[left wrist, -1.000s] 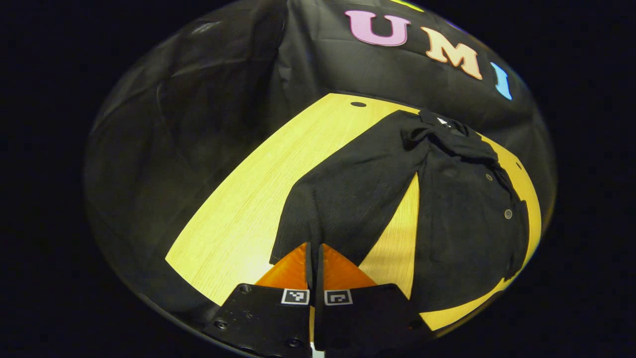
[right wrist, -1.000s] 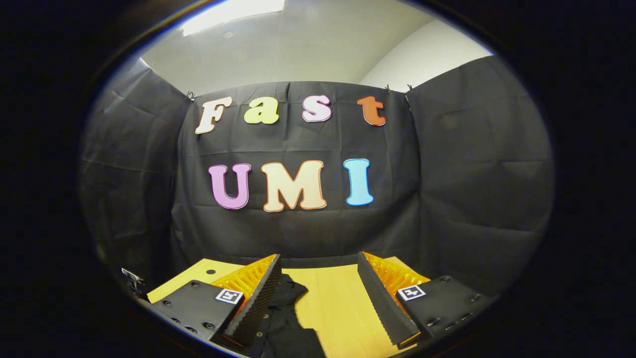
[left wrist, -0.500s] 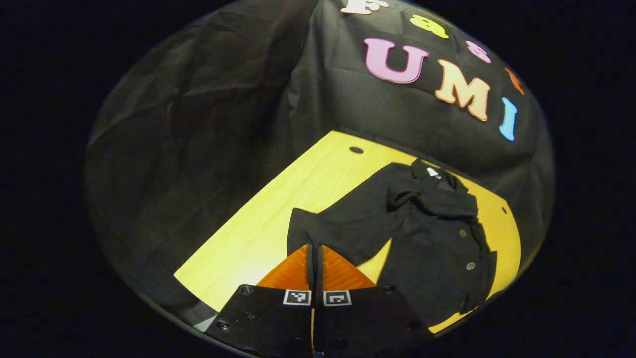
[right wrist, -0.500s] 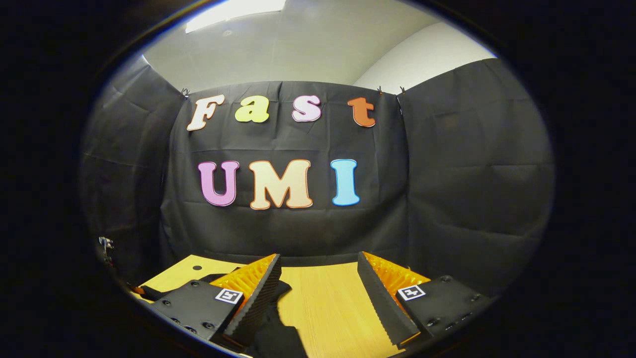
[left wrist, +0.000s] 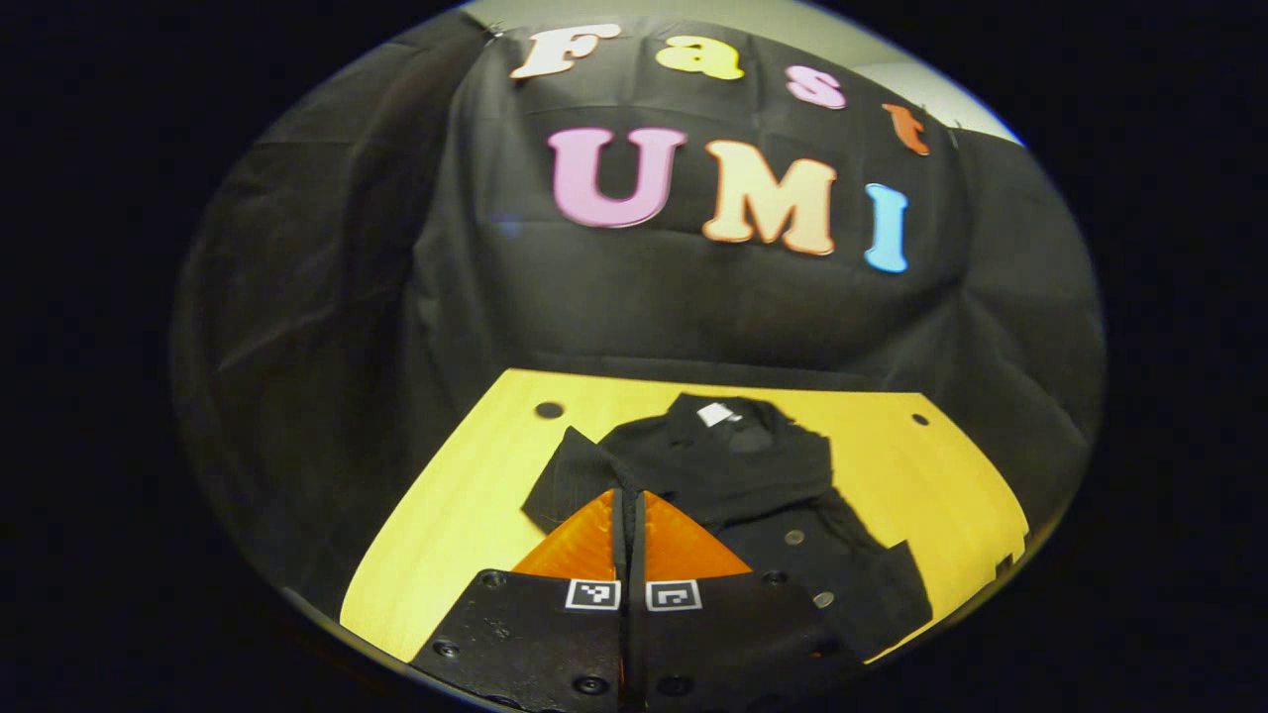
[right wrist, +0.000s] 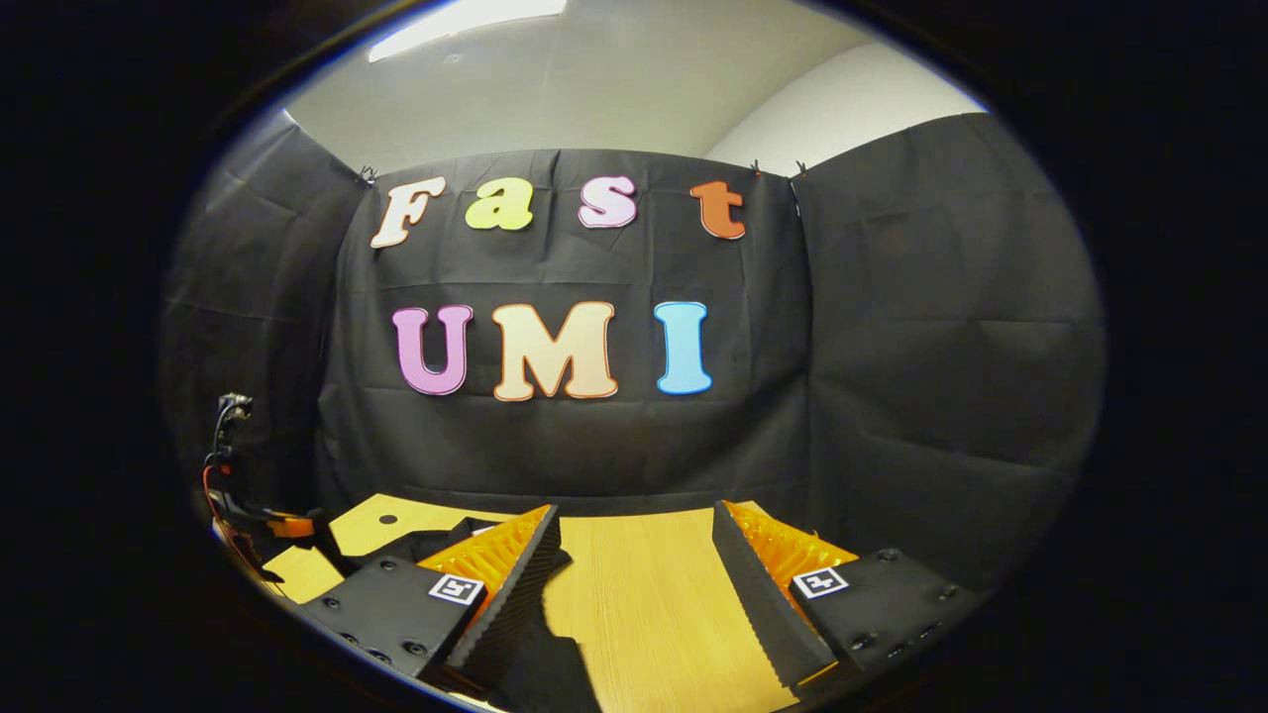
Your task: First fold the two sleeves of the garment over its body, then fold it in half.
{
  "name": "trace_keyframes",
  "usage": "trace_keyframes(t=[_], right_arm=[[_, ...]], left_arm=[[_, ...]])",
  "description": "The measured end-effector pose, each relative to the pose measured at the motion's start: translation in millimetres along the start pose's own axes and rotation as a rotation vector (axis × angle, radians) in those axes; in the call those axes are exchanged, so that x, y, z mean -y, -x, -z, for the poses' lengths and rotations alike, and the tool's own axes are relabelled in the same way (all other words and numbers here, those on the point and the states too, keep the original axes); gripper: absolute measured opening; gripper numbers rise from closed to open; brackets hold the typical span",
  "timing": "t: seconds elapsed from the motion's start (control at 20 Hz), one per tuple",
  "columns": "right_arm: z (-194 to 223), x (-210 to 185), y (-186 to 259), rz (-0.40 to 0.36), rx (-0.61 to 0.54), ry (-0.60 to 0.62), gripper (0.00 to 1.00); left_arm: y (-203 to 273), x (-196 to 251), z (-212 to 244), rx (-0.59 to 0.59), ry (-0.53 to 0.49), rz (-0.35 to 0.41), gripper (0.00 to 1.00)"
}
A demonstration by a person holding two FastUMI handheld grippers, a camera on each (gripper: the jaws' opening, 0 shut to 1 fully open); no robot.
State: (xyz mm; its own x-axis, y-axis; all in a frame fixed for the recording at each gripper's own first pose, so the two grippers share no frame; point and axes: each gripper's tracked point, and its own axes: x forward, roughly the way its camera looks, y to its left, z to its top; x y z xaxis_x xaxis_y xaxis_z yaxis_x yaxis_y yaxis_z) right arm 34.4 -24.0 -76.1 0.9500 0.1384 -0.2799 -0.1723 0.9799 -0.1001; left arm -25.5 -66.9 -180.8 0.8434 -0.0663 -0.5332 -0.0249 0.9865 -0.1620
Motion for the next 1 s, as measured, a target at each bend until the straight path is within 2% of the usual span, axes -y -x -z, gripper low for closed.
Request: trace_keyframes(t=[0.25, 0.3, 0.35, 0.5, 0.7, 0.75, 1.0], right_arm=[[12, 7, -6, -0.002, -0.031, -0.035, 1.00], [13, 8, -7, -0.003, -0.032, -0.044, 0.97], [13, 10, -9, -0.002, -0.033, -0.049, 1.00], [17, 15, -14, 0.001, -0.044, -0.066, 0.96], [34, 19, -19, -0.005, -0.087, -0.101, 0.97], [39, 21, -21, -0.001, -0.097, -0.103, 0.94], [49, 25, -25, 0.005, -0.129, -0.106, 0.97]], left_arm=[[-43, 85, -27, 0.054, -0.115, 0.148, 0.00], [-51, 100, -25, 0.050, -0.135, 0.172, 0.00], [-59, 115, -24, 0.048, -0.150, 0.198, 0.00], [-83, 157, -14, 0.026, -0.174, 0.264, 0.00], [-113, 199, 2, -0.003, -0.186, 0.337, 0.00], [-121, 208, 5, -0.010, -0.187, 0.352, 0.00], [-156, 239, 19, -0.030, -0.229, 0.380, 0.00]])
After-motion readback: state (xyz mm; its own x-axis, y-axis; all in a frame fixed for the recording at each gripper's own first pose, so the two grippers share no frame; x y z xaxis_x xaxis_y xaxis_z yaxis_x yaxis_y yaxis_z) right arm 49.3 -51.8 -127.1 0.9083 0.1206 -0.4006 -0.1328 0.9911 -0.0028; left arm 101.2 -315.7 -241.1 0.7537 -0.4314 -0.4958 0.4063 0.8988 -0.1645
